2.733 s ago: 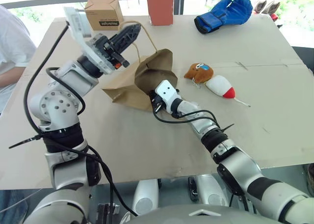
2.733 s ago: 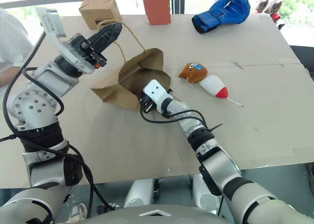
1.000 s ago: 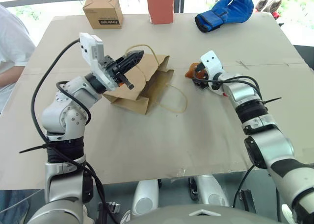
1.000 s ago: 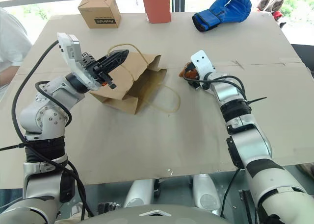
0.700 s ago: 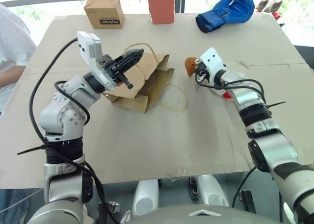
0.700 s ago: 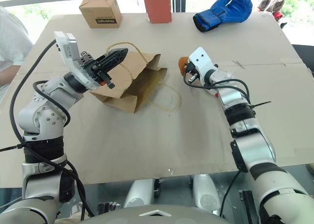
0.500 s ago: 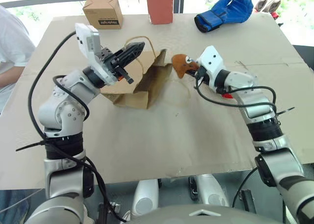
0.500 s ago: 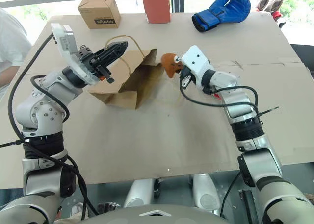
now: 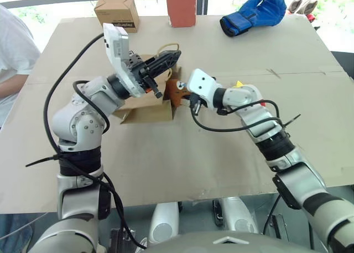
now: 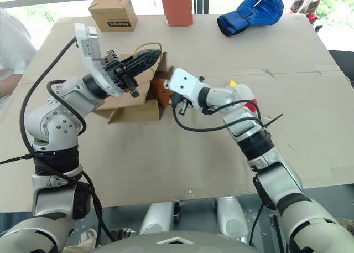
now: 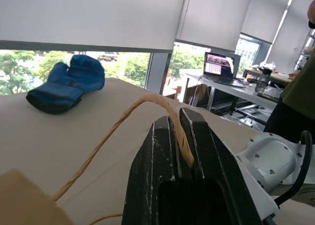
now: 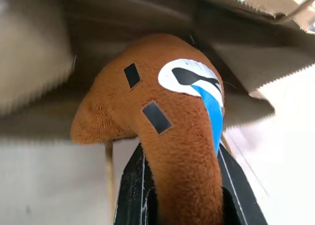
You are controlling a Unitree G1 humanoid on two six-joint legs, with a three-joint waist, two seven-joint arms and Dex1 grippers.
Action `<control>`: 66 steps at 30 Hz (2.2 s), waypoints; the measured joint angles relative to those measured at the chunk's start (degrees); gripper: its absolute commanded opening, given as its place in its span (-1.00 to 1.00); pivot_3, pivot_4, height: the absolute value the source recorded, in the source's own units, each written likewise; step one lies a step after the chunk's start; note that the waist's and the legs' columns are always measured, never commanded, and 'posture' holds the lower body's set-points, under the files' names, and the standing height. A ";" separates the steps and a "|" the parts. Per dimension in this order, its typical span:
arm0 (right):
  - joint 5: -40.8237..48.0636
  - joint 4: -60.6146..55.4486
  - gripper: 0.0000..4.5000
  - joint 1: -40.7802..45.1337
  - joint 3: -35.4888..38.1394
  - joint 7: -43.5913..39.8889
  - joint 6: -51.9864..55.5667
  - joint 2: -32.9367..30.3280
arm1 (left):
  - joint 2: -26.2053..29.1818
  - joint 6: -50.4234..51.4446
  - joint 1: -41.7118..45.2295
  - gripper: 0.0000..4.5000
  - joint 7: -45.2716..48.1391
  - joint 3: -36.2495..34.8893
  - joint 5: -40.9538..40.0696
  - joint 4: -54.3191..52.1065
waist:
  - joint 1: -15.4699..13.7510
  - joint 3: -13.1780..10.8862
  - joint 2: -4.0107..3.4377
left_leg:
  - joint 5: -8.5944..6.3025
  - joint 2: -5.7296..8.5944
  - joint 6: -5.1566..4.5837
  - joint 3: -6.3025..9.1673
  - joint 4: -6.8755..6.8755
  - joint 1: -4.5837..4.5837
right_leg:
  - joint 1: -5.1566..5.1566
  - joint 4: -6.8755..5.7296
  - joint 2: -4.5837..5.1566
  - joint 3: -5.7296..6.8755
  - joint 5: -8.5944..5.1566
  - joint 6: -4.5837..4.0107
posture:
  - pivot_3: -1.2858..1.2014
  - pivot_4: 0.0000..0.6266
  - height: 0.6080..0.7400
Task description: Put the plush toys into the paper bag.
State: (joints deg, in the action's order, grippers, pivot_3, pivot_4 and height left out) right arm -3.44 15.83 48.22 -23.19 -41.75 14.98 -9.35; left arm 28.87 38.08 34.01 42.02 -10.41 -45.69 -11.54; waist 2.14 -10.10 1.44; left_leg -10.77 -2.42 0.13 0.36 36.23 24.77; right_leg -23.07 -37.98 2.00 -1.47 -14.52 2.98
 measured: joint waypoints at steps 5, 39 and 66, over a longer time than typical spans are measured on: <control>0.59 7.13 -0.99 0.90 0.01 -0.77 -2.72 3.93 | -0.51 1.25 -3.20 -1.00 -0.02 0.42 -1.45 -3.63 | 0.01 0.00 0.00 | 0.00 0.00 0.00 0.01 -0.01 0.02 | 0.00 0.00 0.00 0.00 0.00 -0.01 | 0.03 -0.52 1.00; 10.58 16.69 -0.81 -5.90 4.00 -10.42 -17.44 14.40 | -3.96 1.82 -1.77 -1.00 -0.61 1.74 -6.28 -5.72 | -0.13 0.00 0.00 | 0.00 0.00 0.01 0.03 0.03 -0.03 | 0.05 -0.01 0.00 0.01 0.00 0.00 | 0.03 -0.52 1.00; 12.20 -26.63 0.41 -19.07 8.07 -5.98 11.27 -7.43 | 0.09 -6.13 -6.55 -1.00 6.53 -0.62 -0.57 1.14 | -0.91 0.00 0.00 | 0.00 -0.02 0.01 -0.01 0.03 -0.08 | 0.04 0.00 -0.02 0.00 -0.01 -0.02 | 0.03 -0.52 1.00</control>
State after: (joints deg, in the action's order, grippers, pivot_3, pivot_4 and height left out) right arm 8.76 -10.80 29.15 -15.12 -47.73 26.26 -16.78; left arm 28.96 31.95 27.46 48.55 -11.03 -46.26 -10.40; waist 1.23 -10.10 1.44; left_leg -10.77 -2.44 0.14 0.36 36.26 24.69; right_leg -23.03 -37.98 1.98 -1.47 -14.53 2.96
